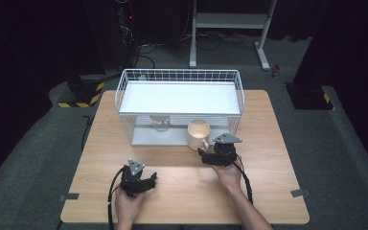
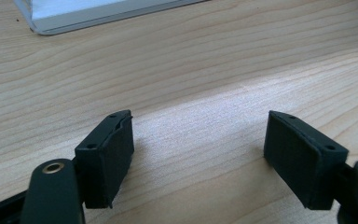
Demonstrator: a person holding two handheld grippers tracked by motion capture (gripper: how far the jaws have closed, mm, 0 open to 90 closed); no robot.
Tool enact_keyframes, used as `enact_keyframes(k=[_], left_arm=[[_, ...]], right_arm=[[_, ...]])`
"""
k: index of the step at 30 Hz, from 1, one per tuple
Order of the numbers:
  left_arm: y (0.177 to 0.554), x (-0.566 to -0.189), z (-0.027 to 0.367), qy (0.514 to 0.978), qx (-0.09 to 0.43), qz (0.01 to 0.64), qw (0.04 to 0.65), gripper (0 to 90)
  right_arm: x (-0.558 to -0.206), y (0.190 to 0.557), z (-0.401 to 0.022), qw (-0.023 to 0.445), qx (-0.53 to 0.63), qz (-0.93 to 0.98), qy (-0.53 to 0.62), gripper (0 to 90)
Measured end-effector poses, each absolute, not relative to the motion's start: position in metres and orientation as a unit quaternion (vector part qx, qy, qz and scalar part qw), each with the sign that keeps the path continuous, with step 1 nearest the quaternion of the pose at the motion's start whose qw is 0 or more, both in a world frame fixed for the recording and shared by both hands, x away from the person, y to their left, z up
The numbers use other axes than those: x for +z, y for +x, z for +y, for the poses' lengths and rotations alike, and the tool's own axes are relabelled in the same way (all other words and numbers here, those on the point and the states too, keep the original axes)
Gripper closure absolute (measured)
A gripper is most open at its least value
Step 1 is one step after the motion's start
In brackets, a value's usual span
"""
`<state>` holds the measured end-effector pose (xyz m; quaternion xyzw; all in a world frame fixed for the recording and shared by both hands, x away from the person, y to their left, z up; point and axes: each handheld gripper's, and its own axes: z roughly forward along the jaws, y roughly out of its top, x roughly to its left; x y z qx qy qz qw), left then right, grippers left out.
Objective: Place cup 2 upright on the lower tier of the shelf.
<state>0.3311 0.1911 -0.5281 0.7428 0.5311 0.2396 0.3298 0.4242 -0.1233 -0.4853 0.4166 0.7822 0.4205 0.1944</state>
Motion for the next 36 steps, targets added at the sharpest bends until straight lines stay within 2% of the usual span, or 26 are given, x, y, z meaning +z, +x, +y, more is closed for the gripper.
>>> enact_keyframes(k=[7, 19, 30, 36], left_arm=[[0.331, -0.528, 0.191, 0.743, 0.240, 0.531, 0.329, 24.5], [0.331, -0.528, 0.191, 0.743, 0.240, 0.531, 0.329, 24.5], [0.331, -0.528, 0.191, 0.743, 0.240, 0.531, 0.329, 24.5], [0.331, -0.528, 0.191, 0.743, 0.239, 0.531, 0.330, 24.5]], right_arm=[[-0.492, 0.424, -0.121, 0.192, 0.415, 0.783, 0.422, 26.3], [-0.492, 0.426, -0.110, 0.213, 0.404, 0.781, 0.426, 40.1], [-0.487, 0.431, -0.100, 0.228, 0.385, 0.786, 0.427, 44.1], [-0.488, 0.437, -0.096, 0.221, 0.382, 0.785, 0.435, 44.4]])
